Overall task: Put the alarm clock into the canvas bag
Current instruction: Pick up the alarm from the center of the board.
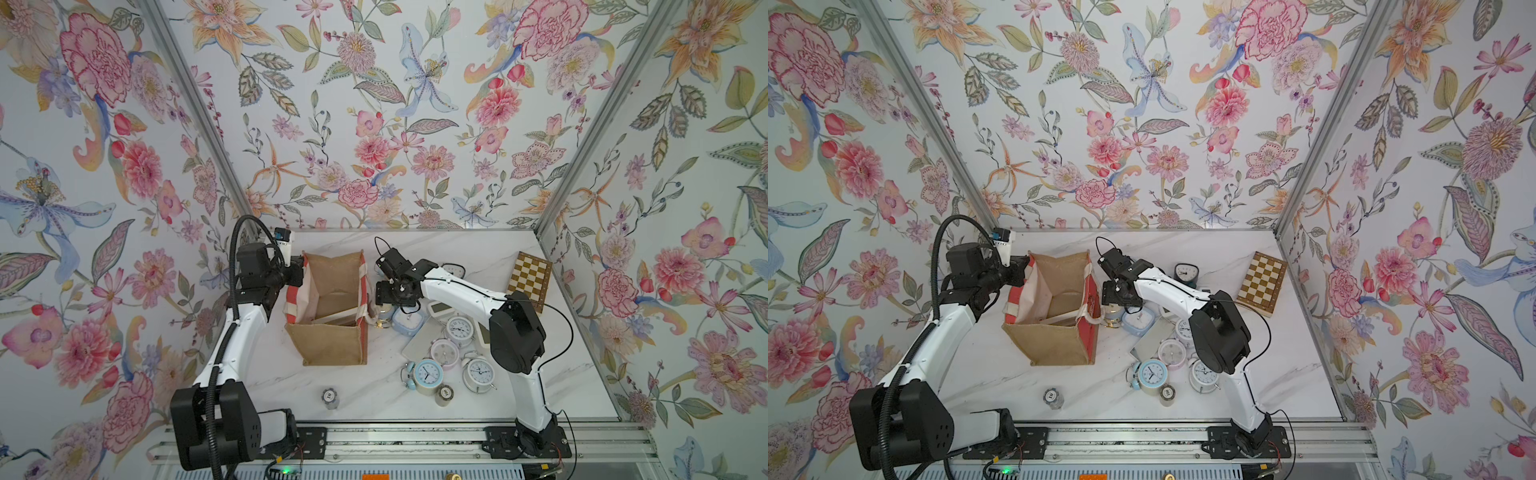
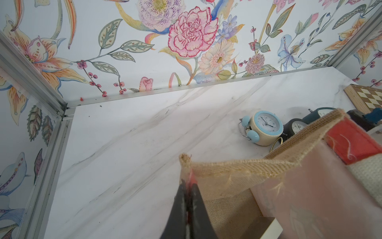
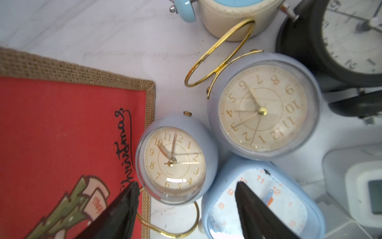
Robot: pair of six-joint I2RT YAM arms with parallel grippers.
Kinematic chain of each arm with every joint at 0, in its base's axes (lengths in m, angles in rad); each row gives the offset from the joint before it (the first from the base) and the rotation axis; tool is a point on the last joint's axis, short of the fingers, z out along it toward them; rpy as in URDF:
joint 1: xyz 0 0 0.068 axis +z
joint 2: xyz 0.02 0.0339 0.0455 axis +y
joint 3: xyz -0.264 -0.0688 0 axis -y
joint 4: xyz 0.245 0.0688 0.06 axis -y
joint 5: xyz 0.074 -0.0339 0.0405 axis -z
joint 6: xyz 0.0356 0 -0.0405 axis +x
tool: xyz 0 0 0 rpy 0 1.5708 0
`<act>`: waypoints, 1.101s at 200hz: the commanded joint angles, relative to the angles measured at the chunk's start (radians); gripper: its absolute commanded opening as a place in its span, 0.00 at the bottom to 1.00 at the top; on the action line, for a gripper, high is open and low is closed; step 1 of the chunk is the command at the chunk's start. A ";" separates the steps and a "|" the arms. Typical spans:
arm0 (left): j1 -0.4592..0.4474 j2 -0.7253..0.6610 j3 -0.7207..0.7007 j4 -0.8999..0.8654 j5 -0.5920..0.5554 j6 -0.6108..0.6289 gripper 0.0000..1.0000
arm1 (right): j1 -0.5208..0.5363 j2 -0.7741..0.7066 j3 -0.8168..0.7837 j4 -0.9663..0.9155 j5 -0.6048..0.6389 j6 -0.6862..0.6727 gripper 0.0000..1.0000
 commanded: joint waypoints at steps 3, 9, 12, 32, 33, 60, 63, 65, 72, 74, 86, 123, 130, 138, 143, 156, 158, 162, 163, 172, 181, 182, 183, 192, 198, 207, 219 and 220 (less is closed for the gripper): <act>-0.006 -0.023 -0.025 0.002 0.019 -0.002 0.06 | 0.016 0.046 0.057 -0.018 0.034 0.011 0.77; -0.006 -0.024 -0.026 0.002 0.019 -0.002 0.06 | 0.019 0.055 0.065 -0.025 0.040 0.012 0.77; -0.006 -0.024 -0.026 0.003 0.019 -0.002 0.06 | 0.020 0.057 0.069 -0.027 0.041 0.012 0.78; -0.006 -0.026 -0.027 0.005 0.024 -0.003 0.05 | 0.034 0.087 0.110 -0.050 0.054 0.005 0.81; -0.006 -0.026 -0.027 0.005 0.024 -0.003 0.05 | 0.034 0.087 0.110 -0.050 0.054 0.005 0.81; -0.006 -0.029 -0.028 0.006 0.024 -0.003 0.05 | 0.047 0.131 0.171 -0.105 0.099 0.005 0.87; -0.006 -0.029 -0.029 0.006 0.024 -0.003 0.05 | 0.049 0.134 0.177 -0.111 0.105 0.005 0.87; -0.007 -0.029 -0.030 0.007 0.024 -0.003 0.05 | 0.051 0.138 0.182 -0.115 0.107 0.005 0.88; -0.007 -0.029 -0.030 0.008 0.024 -0.003 0.05 | 0.054 0.149 0.195 -0.128 0.117 0.005 0.88; -0.006 -0.029 -0.030 0.008 0.024 -0.003 0.05 | 0.055 0.154 0.200 -0.133 0.122 0.005 0.89; -0.007 -0.027 -0.029 0.008 0.026 -0.005 0.05 | 0.061 0.172 0.217 -0.152 0.136 0.005 0.90; -0.006 -0.028 -0.031 0.010 0.030 -0.006 0.05 | 0.073 0.223 0.270 -0.200 0.157 0.004 0.94; -0.006 -0.029 -0.031 0.011 0.030 -0.006 0.05 | 0.073 0.229 0.275 -0.202 0.157 0.003 0.95; -0.006 -0.028 -0.031 0.011 0.031 -0.006 0.05 | 0.074 0.238 0.281 -0.207 0.157 0.002 0.97; -0.007 -0.028 -0.031 0.011 0.031 -0.006 0.05 | 0.074 0.245 0.285 -0.209 0.157 0.002 0.97; -0.006 -0.028 -0.031 0.011 0.033 -0.007 0.05 | 0.073 0.256 0.293 -0.214 0.156 0.003 0.97; -0.006 -0.028 -0.032 0.012 0.033 -0.008 0.05 | 0.074 0.259 0.293 -0.214 0.155 0.003 0.97; -0.007 -0.027 -0.031 0.011 0.034 -0.008 0.05 | 0.074 0.260 0.294 -0.215 0.154 0.004 0.97; -0.007 -0.027 -0.031 0.011 0.033 -0.008 0.05 | 0.075 0.261 0.294 -0.215 0.154 0.004 0.97; -0.007 -0.028 -0.031 0.011 0.033 -0.007 0.05 | 0.074 0.267 0.295 -0.214 0.154 0.005 0.96; -0.006 -0.029 -0.031 0.010 0.033 -0.006 0.05 | 0.074 0.275 0.299 -0.215 0.151 0.004 0.96; -0.006 -0.029 -0.031 0.010 0.033 -0.006 0.05 | 0.074 0.275 0.299 -0.215 0.151 0.004 0.96; -0.006 -0.029 -0.031 0.010 0.033 -0.006 0.05 | 0.073 0.275 0.300 -0.215 0.150 0.004 0.96; -0.008 -0.029 -0.031 0.011 0.033 -0.007 0.05 | 0.072 0.282 0.303 -0.215 0.146 0.005 0.96; -0.006 -0.029 -0.032 0.011 0.033 -0.006 0.05 | 0.073 0.286 0.305 -0.214 0.142 0.004 0.96; -0.006 -0.029 -0.032 0.011 0.033 -0.006 0.05 | 0.073 0.291 0.306 -0.215 0.137 0.006 0.96; -0.007 -0.029 -0.032 0.011 0.033 -0.006 0.05 | 0.073 0.296 0.305 -0.215 0.136 0.008 0.96; -0.007 -0.029 -0.032 0.010 0.033 -0.006 0.05 | 0.073 0.297 0.305 -0.215 0.136 0.008 0.96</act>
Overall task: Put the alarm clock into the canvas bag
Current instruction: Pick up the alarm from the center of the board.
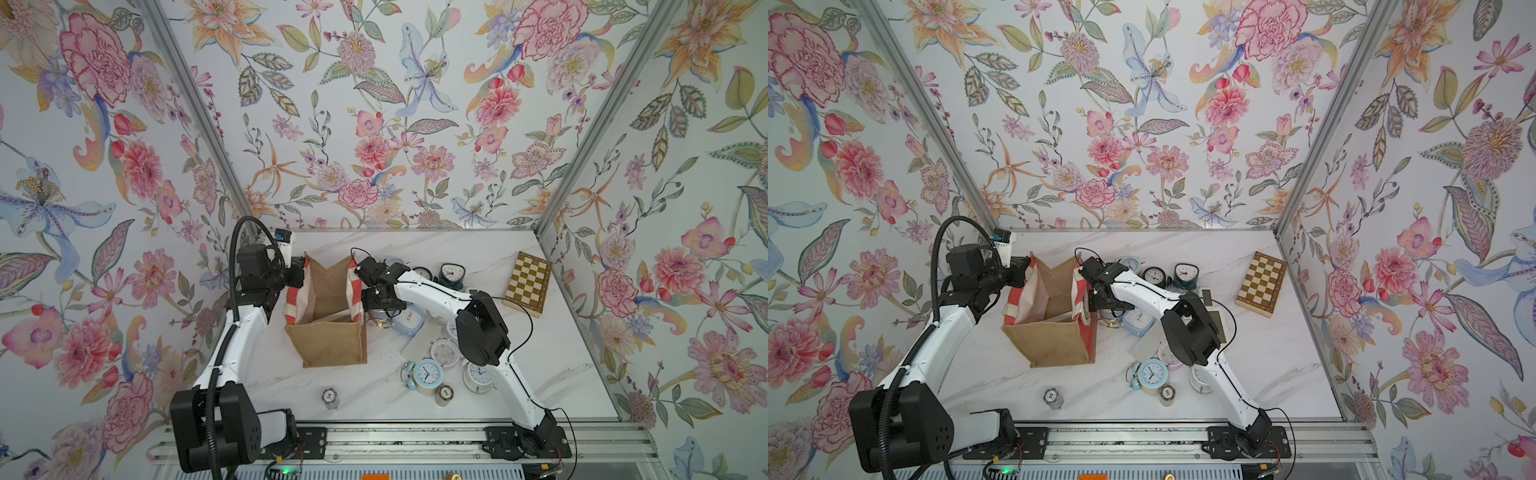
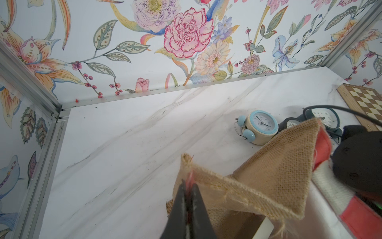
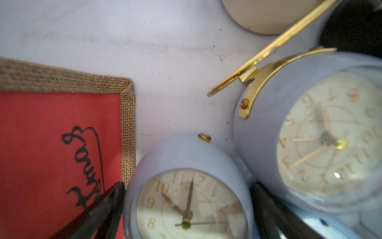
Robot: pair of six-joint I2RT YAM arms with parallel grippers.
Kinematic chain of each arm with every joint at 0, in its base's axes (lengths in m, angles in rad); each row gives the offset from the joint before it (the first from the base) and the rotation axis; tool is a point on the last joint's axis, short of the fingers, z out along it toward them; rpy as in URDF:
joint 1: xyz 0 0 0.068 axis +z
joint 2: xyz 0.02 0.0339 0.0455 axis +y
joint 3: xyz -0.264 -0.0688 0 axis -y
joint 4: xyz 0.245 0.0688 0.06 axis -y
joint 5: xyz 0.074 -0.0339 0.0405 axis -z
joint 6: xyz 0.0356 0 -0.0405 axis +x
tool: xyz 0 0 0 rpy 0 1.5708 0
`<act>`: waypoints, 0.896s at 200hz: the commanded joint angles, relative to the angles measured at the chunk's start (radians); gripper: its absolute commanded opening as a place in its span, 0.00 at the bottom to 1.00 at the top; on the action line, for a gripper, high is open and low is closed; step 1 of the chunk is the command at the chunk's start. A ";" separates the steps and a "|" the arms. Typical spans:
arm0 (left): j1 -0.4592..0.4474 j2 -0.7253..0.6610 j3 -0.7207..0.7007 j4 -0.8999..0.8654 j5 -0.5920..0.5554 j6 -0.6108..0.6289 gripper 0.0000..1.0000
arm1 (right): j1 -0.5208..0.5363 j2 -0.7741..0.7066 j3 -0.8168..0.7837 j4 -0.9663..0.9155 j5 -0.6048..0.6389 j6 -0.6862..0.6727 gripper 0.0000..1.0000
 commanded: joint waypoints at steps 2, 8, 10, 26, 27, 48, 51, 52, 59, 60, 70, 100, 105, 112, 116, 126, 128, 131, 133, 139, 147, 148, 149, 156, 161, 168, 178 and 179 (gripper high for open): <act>-0.006 -0.020 -0.019 0.001 0.013 -0.006 0.05 | 0.009 0.037 0.016 -0.044 0.008 0.005 0.96; -0.006 -0.021 -0.020 0.001 0.013 -0.005 0.05 | 0.009 0.039 0.016 -0.045 0.008 0.004 0.96; -0.006 -0.020 -0.020 0.002 0.013 -0.005 0.05 | 0.008 0.040 0.016 -0.044 0.008 0.005 0.96; -0.007 -0.020 -0.020 0.002 0.015 -0.006 0.05 | 0.008 0.045 0.015 -0.044 0.004 0.006 0.95; -0.007 -0.020 -0.020 0.001 0.014 -0.006 0.05 | 0.007 0.045 0.015 -0.044 0.003 0.006 0.94; -0.006 -0.020 -0.021 0.003 0.019 -0.008 0.05 | 0.006 0.053 0.019 -0.045 -0.001 0.008 0.94; -0.007 -0.020 -0.021 0.003 0.020 -0.009 0.05 | 0.006 0.054 0.019 -0.045 -0.001 0.008 0.94; -0.007 -0.020 -0.021 0.003 0.019 -0.009 0.05 | 0.006 0.055 0.019 -0.044 -0.001 0.008 0.94; -0.006 -0.020 -0.021 0.003 0.019 -0.009 0.05 | 0.005 0.057 0.022 -0.044 -0.003 0.009 0.95; -0.006 -0.020 -0.021 0.003 0.019 -0.009 0.05 | 0.005 0.059 0.022 -0.044 -0.005 0.008 0.95; -0.006 -0.020 -0.021 0.003 0.019 -0.009 0.05 | 0.006 0.062 0.024 -0.045 -0.009 0.008 0.96; -0.006 -0.021 -0.021 0.003 0.019 -0.008 0.05 | 0.004 0.070 0.027 -0.045 -0.021 0.012 0.95; -0.006 -0.021 -0.021 0.003 0.019 -0.008 0.05 | 0.004 0.070 0.027 -0.045 -0.022 0.012 0.95; -0.007 -0.020 -0.021 0.003 0.020 -0.008 0.05 | 0.004 0.070 0.026 -0.045 -0.024 0.012 0.95; -0.006 -0.020 -0.023 0.003 0.020 -0.009 0.05 | 0.003 0.071 0.026 -0.045 -0.026 0.012 0.95; -0.007 -0.020 -0.023 0.006 0.023 -0.011 0.05 | 0.003 0.065 0.023 -0.044 -0.026 0.014 0.92; -0.008 -0.020 -0.024 0.006 0.023 -0.011 0.05 | 0.002 0.064 0.023 -0.044 -0.025 0.015 0.92; -0.008 -0.020 -0.023 0.007 0.024 -0.011 0.05 | 0.002 0.062 0.022 -0.044 -0.025 0.015 0.92; -0.008 -0.019 -0.023 0.007 0.025 -0.012 0.05 | 0.001 0.059 0.022 -0.044 -0.024 0.015 0.91; -0.008 -0.018 -0.023 0.007 0.025 -0.012 0.05 | 0.002 0.054 0.022 -0.045 -0.023 0.016 0.90; -0.007 -0.017 -0.023 0.008 0.026 -0.012 0.05 | 0.001 0.046 0.021 -0.045 -0.020 0.015 0.88; -0.007 -0.017 -0.023 0.007 0.027 -0.013 0.05 | 0.001 0.046 0.021 -0.044 -0.020 0.015 0.88; -0.008 -0.017 -0.023 0.008 0.027 -0.014 0.05 | 0.001 0.044 0.021 -0.044 -0.020 0.015 0.88; -0.008 -0.015 -0.023 0.007 0.031 -0.014 0.05 | 0.000 0.031 0.021 -0.045 -0.017 0.015 0.86; -0.008 -0.014 -0.023 0.008 0.034 -0.015 0.05 | -0.002 0.021 0.021 -0.044 -0.014 0.015 0.85; -0.008 -0.012 -0.023 0.011 0.039 -0.016 0.05 | -0.004 0.007 0.020 -0.045 -0.009 0.014 0.84; -0.009 -0.009 -0.023 0.013 0.045 -0.018 0.04 | -0.006 -0.018 0.020 -0.044 -0.002 0.012 0.82; -0.009 -0.009 -0.023 0.013 0.046 -0.018 0.04 | -0.006 -0.020 0.019 -0.044 -0.002 0.012 0.82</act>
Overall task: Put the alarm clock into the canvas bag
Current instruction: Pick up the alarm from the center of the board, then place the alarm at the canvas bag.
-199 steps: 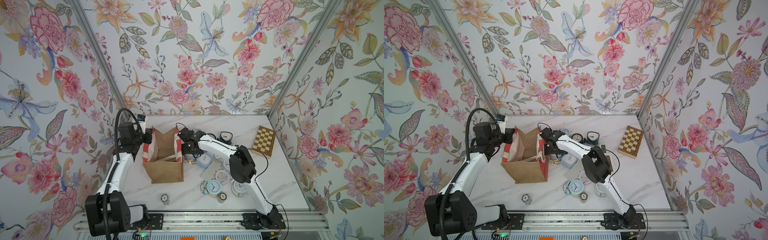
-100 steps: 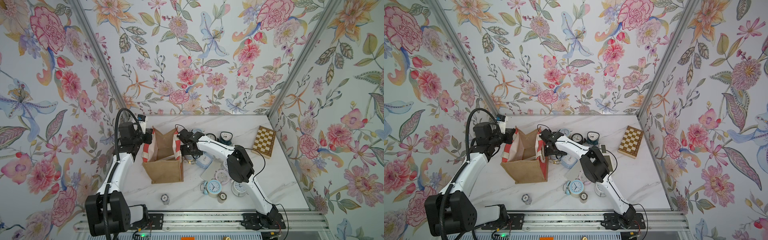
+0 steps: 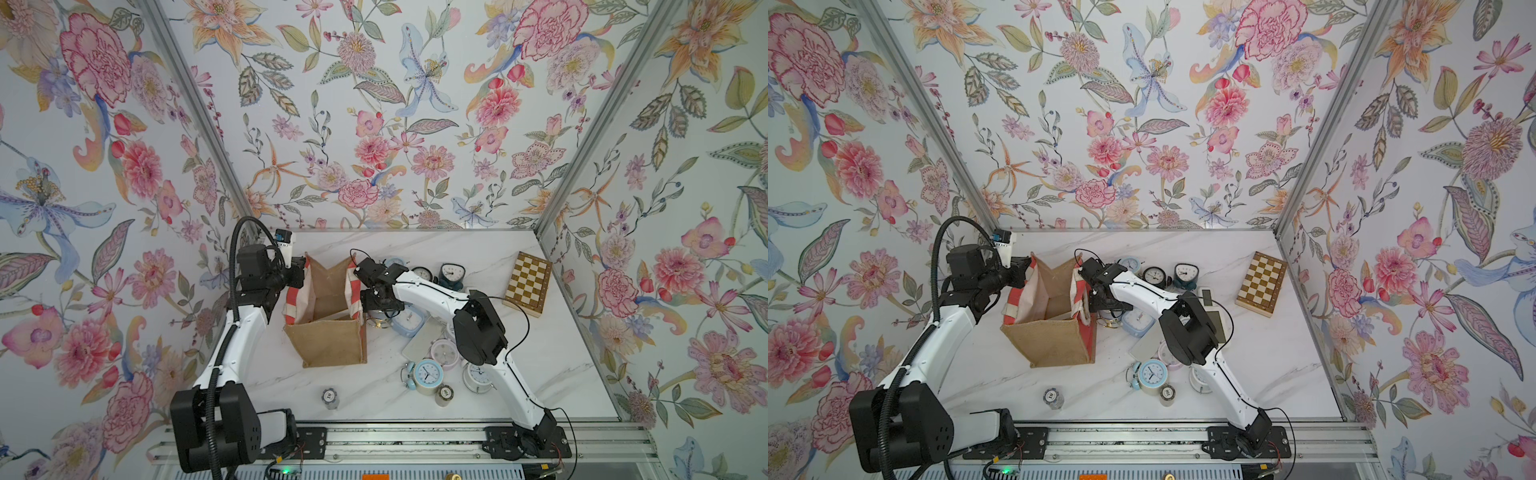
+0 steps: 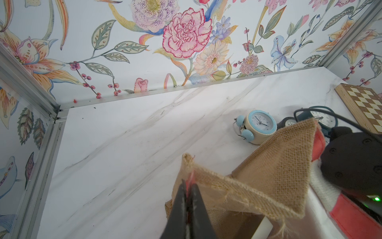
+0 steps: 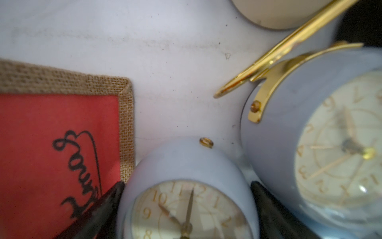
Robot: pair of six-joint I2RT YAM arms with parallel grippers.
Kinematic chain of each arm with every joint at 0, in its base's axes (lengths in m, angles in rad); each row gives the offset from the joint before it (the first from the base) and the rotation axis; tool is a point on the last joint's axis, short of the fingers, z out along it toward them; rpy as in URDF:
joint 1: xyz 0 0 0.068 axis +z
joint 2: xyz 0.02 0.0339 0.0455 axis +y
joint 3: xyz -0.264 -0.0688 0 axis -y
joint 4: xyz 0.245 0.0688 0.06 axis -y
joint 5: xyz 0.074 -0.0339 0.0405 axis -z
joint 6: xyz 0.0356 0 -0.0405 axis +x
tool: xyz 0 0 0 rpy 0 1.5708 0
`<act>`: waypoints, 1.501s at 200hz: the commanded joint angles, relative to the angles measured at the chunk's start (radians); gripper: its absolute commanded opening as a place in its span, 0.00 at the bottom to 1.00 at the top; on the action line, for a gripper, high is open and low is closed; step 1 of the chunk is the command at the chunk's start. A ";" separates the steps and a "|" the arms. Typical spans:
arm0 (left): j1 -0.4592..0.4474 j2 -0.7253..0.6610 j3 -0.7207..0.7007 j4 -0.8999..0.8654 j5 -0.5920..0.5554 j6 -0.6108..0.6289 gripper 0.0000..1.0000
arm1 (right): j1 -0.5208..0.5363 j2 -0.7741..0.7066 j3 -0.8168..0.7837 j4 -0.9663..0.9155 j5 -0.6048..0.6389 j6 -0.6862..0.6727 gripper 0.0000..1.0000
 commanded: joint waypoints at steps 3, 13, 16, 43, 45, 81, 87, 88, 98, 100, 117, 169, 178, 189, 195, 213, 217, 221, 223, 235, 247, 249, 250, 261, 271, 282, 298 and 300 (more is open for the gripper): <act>-0.010 -0.009 -0.019 0.008 0.037 -0.017 0.04 | -0.007 -0.045 0.002 -0.043 0.011 0.007 0.81; -0.011 -0.008 -0.020 0.011 0.043 -0.020 0.04 | -0.009 -0.072 0.003 -0.043 0.017 0.004 0.80; -0.009 -0.006 -0.020 0.012 0.045 -0.022 0.04 | -0.010 -0.081 0.003 -0.043 0.019 0.002 0.79; -0.011 0.001 -0.024 0.025 0.066 -0.035 0.04 | -0.017 -0.156 -0.004 -0.043 0.033 -0.007 0.77; -0.011 0.002 -0.024 0.025 0.067 -0.036 0.04 | -0.019 -0.162 -0.004 -0.042 0.034 -0.007 0.77; -0.016 0.011 -0.027 0.048 0.099 -0.059 0.04 | -0.035 -0.266 -0.043 -0.042 0.069 -0.007 0.75; -0.016 0.012 -0.026 0.051 0.102 -0.062 0.04 | -0.040 -0.283 -0.054 -0.041 0.078 -0.007 0.75; -0.016 0.011 -0.027 0.051 0.104 -0.063 0.04 | -0.040 -0.286 -0.056 -0.041 0.080 -0.007 0.75; -0.018 0.012 -0.029 0.058 0.114 -0.069 0.04 | -0.047 -0.319 -0.077 -0.042 0.098 -0.011 0.75; -0.018 0.013 -0.029 0.061 0.117 -0.070 0.04 | -0.049 -0.324 -0.082 -0.041 0.102 -0.012 0.75; -0.022 0.017 -0.031 0.076 0.145 -0.083 0.04 | -0.066 -0.376 -0.128 -0.042 0.138 -0.021 0.75; -0.028 0.023 -0.041 0.139 0.276 -0.115 0.04 | -0.115 -0.536 -0.233 -0.035 0.228 -0.077 0.74; -0.029 0.019 -0.044 0.148 0.284 -0.119 0.04 | -0.114 -0.560 -0.235 -0.022 0.229 -0.113 0.74; -0.028 0.012 -0.046 0.151 0.269 -0.119 0.04 | -0.109 -0.589 -0.240 0.010 0.224 -0.152 0.74; -0.029 0.007 -0.047 0.148 0.246 -0.116 0.04 | -0.105 -0.607 -0.245 0.042 0.206 -0.184 0.74; -0.027 0.002 -0.043 0.102 0.140 -0.089 0.04 | -0.090 -0.655 -0.274 0.153 0.125 -0.288 0.72; -0.027 0.004 -0.037 0.085 0.121 -0.080 0.04 | -0.088 -0.665 -0.283 0.178 0.094 -0.312 0.72; -0.028 0.007 -0.032 0.068 0.101 -0.071 0.04 | -0.084 -0.676 -0.291 0.208 0.062 -0.340 0.71; -0.027 0.009 -0.029 0.061 0.091 -0.068 0.04 | -0.084 -0.682 -0.297 0.224 0.048 -0.352 0.71; -0.027 0.015 -0.022 0.036 0.068 -0.057 0.04 | -0.077 -0.709 -0.327 0.306 -0.032 -0.400 0.68; -0.029 0.011 -0.023 0.036 0.066 -0.057 0.04 | -0.076 -0.727 -0.346 0.396 -0.144 -0.455 0.66; -0.028 0.010 -0.024 0.039 0.067 -0.058 0.04 | -0.074 -0.730 -0.348 0.412 -0.161 -0.461 0.65; -0.029 0.009 -0.025 0.040 0.067 -0.058 0.04 | -0.075 -0.731 -0.350 0.419 -0.168 -0.465 0.65; -0.027 -0.004 -0.033 0.058 0.073 -0.063 0.04 | -0.071 -0.740 -0.360 0.491 -0.244 -0.490 0.62; -0.028 -0.013 -0.040 0.072 0.082 -0.065 0.04 | -0.065 -0.742 -0.369 0.561 -0.320 -0.518 0.61; -0.029 -0.019 -0.044 0.079 0.088 -0.066 0.05 | -0.057 -0.737 -0.373 0.626 -0.391 -0.539 0.60; -0.029 -0.024 -0.049 0.088 0.095 -0.069 0.05 | -0.044 -0.715 -0.373 0.711 -0.482 -0.563 0.59; -0.028 -0.024 -0.049 0.087 0.095 -0.070 0.05 | -0.043 -0.712 -0.373 0.717 -0.492 -0.565 0.59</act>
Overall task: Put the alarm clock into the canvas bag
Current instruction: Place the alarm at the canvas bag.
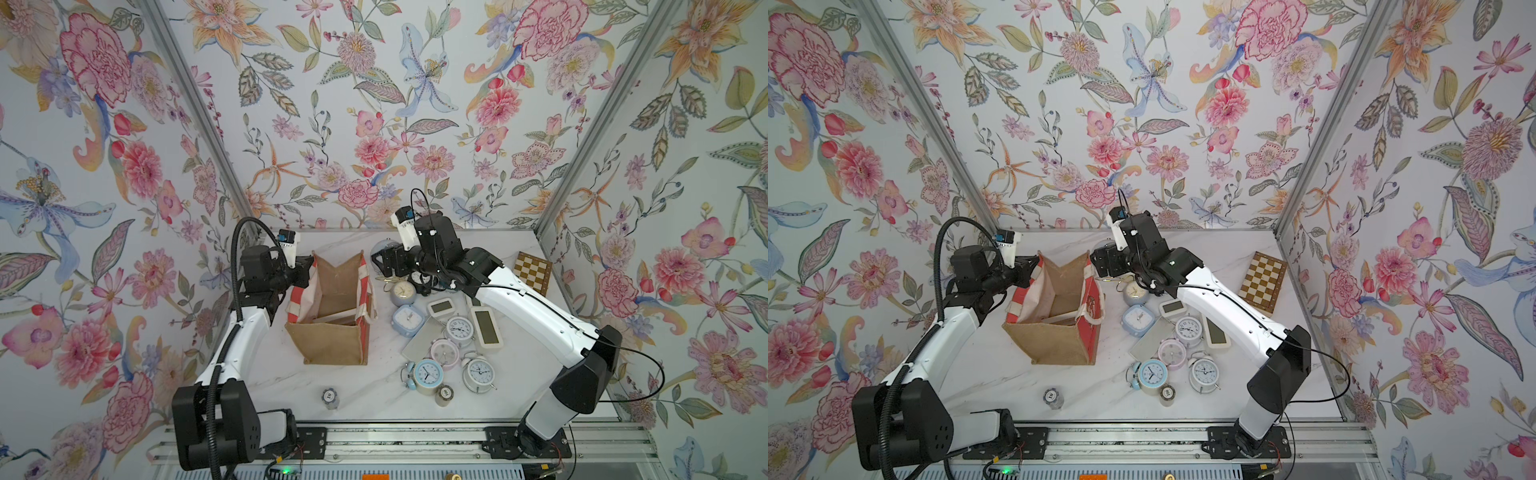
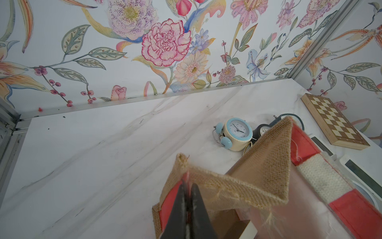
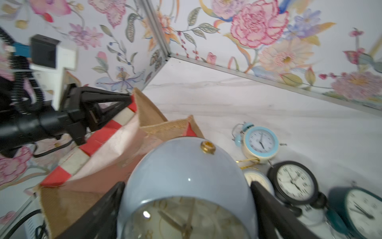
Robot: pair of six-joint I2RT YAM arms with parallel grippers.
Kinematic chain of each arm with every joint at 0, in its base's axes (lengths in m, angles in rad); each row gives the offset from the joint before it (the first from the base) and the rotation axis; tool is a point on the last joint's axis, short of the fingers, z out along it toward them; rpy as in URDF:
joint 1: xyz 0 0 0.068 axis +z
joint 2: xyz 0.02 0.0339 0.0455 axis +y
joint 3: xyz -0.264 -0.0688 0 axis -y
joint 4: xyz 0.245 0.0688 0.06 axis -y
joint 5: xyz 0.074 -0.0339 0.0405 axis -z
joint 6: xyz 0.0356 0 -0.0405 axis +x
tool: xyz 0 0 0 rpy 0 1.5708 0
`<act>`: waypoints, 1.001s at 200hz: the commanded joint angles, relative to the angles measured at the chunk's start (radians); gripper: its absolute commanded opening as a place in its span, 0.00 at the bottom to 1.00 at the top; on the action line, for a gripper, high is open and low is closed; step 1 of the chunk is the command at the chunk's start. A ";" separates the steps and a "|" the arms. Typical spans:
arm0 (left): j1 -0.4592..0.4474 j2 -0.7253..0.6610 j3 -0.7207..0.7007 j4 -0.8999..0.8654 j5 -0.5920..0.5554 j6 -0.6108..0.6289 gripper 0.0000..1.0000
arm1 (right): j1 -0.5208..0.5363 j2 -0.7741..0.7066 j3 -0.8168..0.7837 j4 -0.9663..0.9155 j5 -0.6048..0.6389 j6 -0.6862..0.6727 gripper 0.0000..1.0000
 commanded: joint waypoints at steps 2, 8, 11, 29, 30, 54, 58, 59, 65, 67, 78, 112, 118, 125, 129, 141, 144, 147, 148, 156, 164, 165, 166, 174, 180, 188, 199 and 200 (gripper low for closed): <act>-0.007 -0.026 -0.015 -0.003 0.002 0.004 0.05 | 0.022 0.012 -0.003 0.260 -0.236 -0.093 0.58; -0.009 -0.028 -0.015 0.000 0.005 0.003 0.05 | 0.027 0.027 0.003 0.281 -0.259 -0.100 0.58; -0.008 -0.028 -0.016 0.001 0.007 0.002 0.05 | 0.031 0.033 0.007 0.294 -0.275 -0.106 0.57; -0.009 -0.037 -0.022 0.011 0.010 -0.001 0.05 | 0.060 0.077 0.021 0.344 -0.322 -0.169 0.56; -0.008 -0.038 -0.022 0.012 0.011 -0.001 0.05 | 0.062 0.079 0.021 0.346 -0.324 -0.174 0.56; -0.008 -0.045 -0.027 0.019 0.009 -0.002 0.05 | 0.096 0.139 0.040 0.368 -0.356 -0.283 0.56; -0.007 -0.048 -0.027 0.019 0.009 -0.002 0.05 | 0.100 0.149 0.040 0.371 -0.366 -0.302 0.55; -0.008 -0.048 -0.027 0.019 0.009 -0.002 0.05 | 0.101 0.151 0.039 0.373 -0.369 -0.309 0.55; -0.009 -0.049 -0.027 0.019 0.007 -0.002 0.05 | 0.108 0.162 0.034 0.380 -0.376 -0.349 0.55; -0.007 -0.049 -0.027 0.020 0.007 -0.002 0.05 | 0.112 0.165 0.033 0.382 -0.374 -0.362 0.55; -0.007 -0.050 -0.027 0.020 0.008 -0.003 0.05 | 0.123 0.184 0.026 0.380 -0.368 -0.432 0.56; -0.009 -0.063 -0.038 0.046 0.029 -0.015 0.04 | 0.135 0.255 0.050 0.317 -0.357 -0.631 0.57; -0.009 -0.064 -0.039 0.049 0.029 -0.015 0.04 | 0.135 0.267 0.059 0.298 -0.356 -0.664 0.57; -0.009 -0.066 -0.041 0.050 0.029 -0.015 0.04 | 0.135 0.284 0.070 0.272 -0.355 -0.705 0.57; -0.009 -0.065 -0.041 0.049 0.029 -0.015 0.04 | 0.136 0.293 0.076 0.254 -0.352 -0.732 0.57; -0.009 -0.065 -0.041 0.049 0.030 -0.015 0.04 | 0.135 0.323 0.108 0.203 -0.339 -0.793 0.57; -0.009 -0.064 -0.040 0.049 0.033 -0.015 0.04 | 0.134 0.330 0.115 0.191 -0.336 -0.809 0.57; -0.009 -0.063 -0.039 0.049 0.034 -0.016 0.04 | 0.133 0.339 0.124 0.177 -0.334 -0.824 0.57; -0.010 -0.063 -0.039 0.050 0.035 -0.017 0.04 | 0.133 0.341 0.127 0.172 -0.333 -0.828 0.57; -0.009 -0.063 -0.039 0.050 0.041 -0.016 0.04 | 0.132 0.365 0.152 0.133 -0.323 -0.867 0.56; -0.010 -0.063 -0.038 0.049 0.043 -0.016 0.04 | 0.132 0.387 0.183 0.093 -0.313 -0.906 0.56; -0.010 -0.063 -0.038 0.051 0.043 -0.017 0.04 | 0.131 0.390 0.187 0.087 -0.313 -0.910 0.56; -0.009 -0.063 -0.038 0.050 0.043 -0.017 0.03 | 0.131 0.393 0.190 0.084 -0.312 -0.914 0.56; -0.009 -0.063 -0.039 0.050 0.045 -0.017 0.03 | 0.132 0.414 0.223 0.040 -0.307 -0.946 0.55; -0.009 -0.061 -0.039 0.051 0.048 -0.018 0.03 | 0.132 0.435 0.251 0.010 -0.302 -0.965 0.54; -0.009 -0.061 -0.039 0.052 0.051 -0.017 0.03 | 0.130 0.459 0.289 -0.034 -0.301 -0.992 0.54; -0.010 -0.058 -0.038 0.052 0.055 -0.019 0.04 | 0.131 0.494 0.342 -0.095 -0.296 -1.023 0.54; -0.010 -0.058 -0.039 0.052 0.055 -0.019 0.04 | 0.131 0.498 0.347 -0.099 -0.297 -1.026 0.53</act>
